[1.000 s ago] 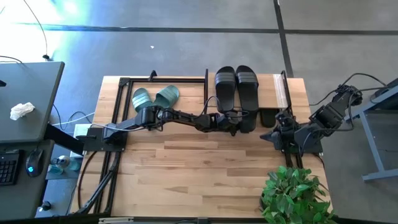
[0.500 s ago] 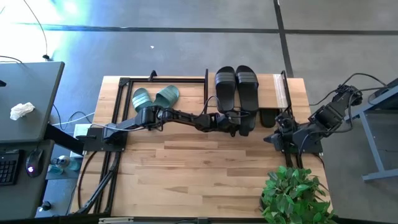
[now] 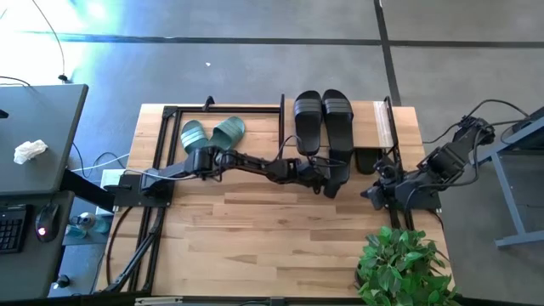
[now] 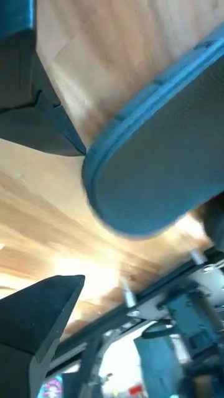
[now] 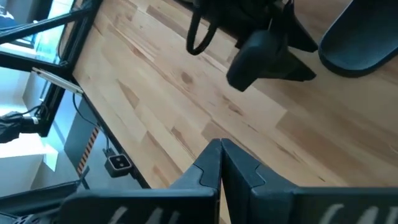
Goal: Pick and place slides into the shelf
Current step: Put the black slipper under the shelf
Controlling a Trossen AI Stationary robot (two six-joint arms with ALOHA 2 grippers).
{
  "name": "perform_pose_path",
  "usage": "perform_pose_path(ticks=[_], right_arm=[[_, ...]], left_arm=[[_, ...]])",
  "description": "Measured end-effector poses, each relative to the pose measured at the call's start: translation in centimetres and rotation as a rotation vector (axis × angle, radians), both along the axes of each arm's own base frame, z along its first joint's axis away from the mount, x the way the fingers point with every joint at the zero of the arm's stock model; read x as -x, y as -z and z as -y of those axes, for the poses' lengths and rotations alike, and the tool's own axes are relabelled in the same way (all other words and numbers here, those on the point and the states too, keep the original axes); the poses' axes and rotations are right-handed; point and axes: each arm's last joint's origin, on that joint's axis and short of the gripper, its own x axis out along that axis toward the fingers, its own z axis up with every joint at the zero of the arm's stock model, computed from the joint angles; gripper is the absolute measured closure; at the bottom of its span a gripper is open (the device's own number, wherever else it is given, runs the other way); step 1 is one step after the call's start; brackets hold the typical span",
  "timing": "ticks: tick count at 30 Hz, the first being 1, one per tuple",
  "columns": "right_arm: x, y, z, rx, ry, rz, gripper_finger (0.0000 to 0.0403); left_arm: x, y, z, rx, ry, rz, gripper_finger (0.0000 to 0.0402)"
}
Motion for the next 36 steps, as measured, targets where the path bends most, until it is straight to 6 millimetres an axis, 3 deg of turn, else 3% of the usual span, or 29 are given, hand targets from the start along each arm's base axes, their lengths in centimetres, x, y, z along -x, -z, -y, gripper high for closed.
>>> perform_pose_path(ticks=[12,19,29,36], right_arm=[[-0.1,0.3,-0.1,0.039,0.0,-0.025,0.0403],[0.6,0.8,0.6,0.146,-0.003,-0.11,0.0403],[0.9,0.9,1.1,0.288,-0.033,-0.114,0.0403],[0.8,0.8,1.3,0.378,-0.047,-0.085,0.0403]], left_arm=[[0.3,0.4,1.2,-0.009,0.095,-0.085,0.0102],[0.9,0.4,1.9,-0.015,0.244,-0.168,0.0133],[0.9,0.7,3.8,-0.064,0.423,-0.168,0.0221],[0.5,0.6,4.6,-0.301,0.363,-0.226,0.0352]])
